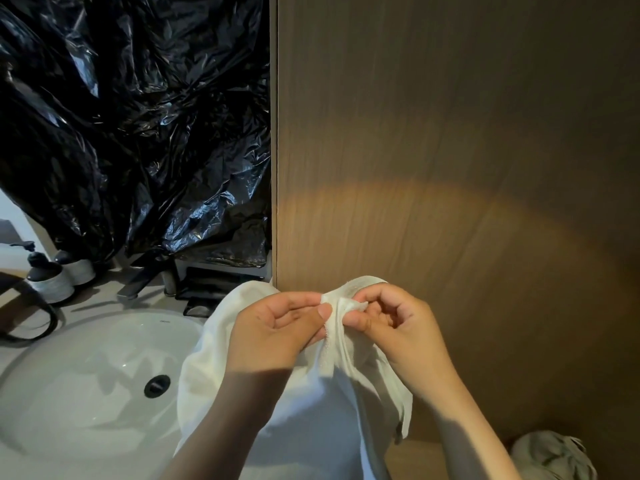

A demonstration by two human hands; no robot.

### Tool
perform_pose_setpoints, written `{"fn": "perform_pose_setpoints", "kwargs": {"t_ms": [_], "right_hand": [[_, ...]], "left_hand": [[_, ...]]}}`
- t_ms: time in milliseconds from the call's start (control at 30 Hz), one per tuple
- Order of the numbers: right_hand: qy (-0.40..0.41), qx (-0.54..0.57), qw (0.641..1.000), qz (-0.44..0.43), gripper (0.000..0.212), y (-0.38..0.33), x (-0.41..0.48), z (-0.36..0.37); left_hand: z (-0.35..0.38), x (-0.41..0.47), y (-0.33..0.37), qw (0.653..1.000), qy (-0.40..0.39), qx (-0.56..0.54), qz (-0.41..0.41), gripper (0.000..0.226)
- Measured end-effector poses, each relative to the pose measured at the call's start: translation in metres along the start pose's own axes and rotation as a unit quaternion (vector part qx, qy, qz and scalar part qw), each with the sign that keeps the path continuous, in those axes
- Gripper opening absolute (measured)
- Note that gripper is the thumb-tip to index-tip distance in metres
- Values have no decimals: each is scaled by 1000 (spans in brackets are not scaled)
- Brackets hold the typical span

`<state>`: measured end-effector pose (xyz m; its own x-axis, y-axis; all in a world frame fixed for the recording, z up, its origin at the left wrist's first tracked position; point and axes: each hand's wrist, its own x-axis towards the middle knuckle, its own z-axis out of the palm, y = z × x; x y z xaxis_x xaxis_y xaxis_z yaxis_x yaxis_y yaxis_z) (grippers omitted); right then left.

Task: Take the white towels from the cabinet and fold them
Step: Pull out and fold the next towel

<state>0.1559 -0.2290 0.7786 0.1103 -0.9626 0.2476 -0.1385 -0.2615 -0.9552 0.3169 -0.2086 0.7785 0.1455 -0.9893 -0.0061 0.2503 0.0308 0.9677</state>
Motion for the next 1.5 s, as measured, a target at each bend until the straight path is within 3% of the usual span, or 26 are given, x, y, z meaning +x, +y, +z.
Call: {"fn": "perform_pose_setpoints", "kwargs": {"t_ms": [167,333,967,1100,1500], "right_hand": [[36,-113,991,-59,19,2,-1,-4],[-17,-74,997,-32,17,-6,-6,-10],[19,-50,998,-41,18,-16,-13,-11],[26,-74,995,-57,18,-16,-14,-10],[31,-42,996,-75,13,-17,-17,-13]], "left_hand": [[2,2,0,999,13,17,26,10],[3,5,3,997,24,40,66,11],[5,-11,9,988,-71,90,107,16],[5,-14,7,984,-51,117,125,26],[10,-13,4,987,8,93,130,20]]}}
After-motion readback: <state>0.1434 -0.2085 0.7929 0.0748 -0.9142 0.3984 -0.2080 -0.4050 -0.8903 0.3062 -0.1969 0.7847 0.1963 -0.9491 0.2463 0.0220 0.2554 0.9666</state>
